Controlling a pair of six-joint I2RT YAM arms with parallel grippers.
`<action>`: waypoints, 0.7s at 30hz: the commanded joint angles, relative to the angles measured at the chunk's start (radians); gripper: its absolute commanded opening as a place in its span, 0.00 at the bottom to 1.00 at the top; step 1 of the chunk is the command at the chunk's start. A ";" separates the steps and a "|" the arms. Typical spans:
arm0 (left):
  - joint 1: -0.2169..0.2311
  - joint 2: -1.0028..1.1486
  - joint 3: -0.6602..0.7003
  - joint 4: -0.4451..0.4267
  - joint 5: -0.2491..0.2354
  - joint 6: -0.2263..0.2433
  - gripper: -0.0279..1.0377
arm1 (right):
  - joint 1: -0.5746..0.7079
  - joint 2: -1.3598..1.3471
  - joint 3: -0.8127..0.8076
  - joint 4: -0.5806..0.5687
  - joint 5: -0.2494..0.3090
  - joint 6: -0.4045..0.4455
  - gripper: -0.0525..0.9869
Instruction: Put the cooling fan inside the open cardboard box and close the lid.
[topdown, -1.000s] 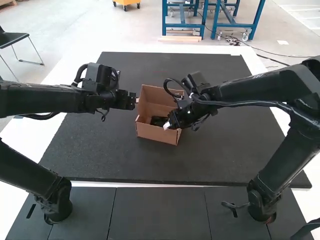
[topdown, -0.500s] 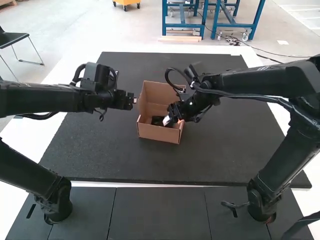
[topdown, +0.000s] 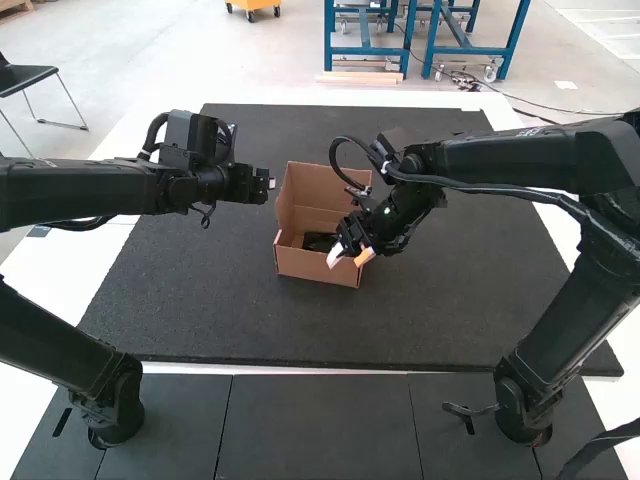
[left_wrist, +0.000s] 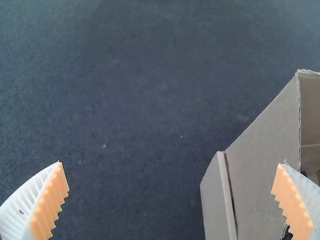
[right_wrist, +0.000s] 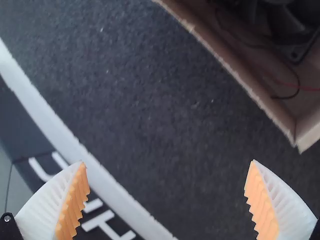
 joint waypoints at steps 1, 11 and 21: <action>0.000 -0.011 0.029 0.017 -0.013 0.011 0.93 | 0.003 -0.042 0.024 -0.045 -0.050 -0.069 0.73; -0.003 0.039 0.094 0.060 -0.029 0.013 0.93 | -0.034 -0.251 -0.025 -0.063 0.223 -0.149 0.73; -0.003 0.119 0.206 0.072 -0.029 0.013 0.93 | -0.048 -0.565 -0.183 0.178 0.387 -0.098 0.72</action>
